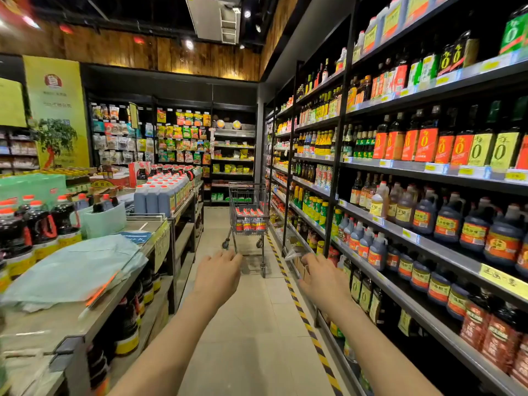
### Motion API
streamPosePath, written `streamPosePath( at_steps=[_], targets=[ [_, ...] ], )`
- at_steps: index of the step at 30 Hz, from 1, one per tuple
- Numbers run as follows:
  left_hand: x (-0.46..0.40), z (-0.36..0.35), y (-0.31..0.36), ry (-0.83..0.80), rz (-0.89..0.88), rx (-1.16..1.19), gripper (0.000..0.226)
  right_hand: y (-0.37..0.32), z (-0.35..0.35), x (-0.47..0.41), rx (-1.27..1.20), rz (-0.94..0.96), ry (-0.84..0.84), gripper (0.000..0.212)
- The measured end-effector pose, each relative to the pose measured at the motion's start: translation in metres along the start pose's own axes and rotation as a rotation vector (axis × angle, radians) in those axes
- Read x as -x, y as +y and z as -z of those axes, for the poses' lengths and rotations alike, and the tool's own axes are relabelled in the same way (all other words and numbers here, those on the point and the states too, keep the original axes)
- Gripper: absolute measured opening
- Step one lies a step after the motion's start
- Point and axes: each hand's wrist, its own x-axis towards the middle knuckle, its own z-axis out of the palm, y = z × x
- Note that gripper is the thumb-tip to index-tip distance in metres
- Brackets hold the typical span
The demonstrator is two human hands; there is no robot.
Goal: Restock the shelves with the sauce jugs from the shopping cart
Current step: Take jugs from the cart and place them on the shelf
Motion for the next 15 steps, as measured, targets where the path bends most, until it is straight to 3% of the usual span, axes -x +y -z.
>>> streamPosePath(
  at_steps=[15],
  targets=[
    [-0.219, -0.140, -0.081, 0.046, 0.000, -0.017, 0.033, -0.005, -0.114, -0.245, -0.038, -0.022, -0.002, 0.044]
  ],
)
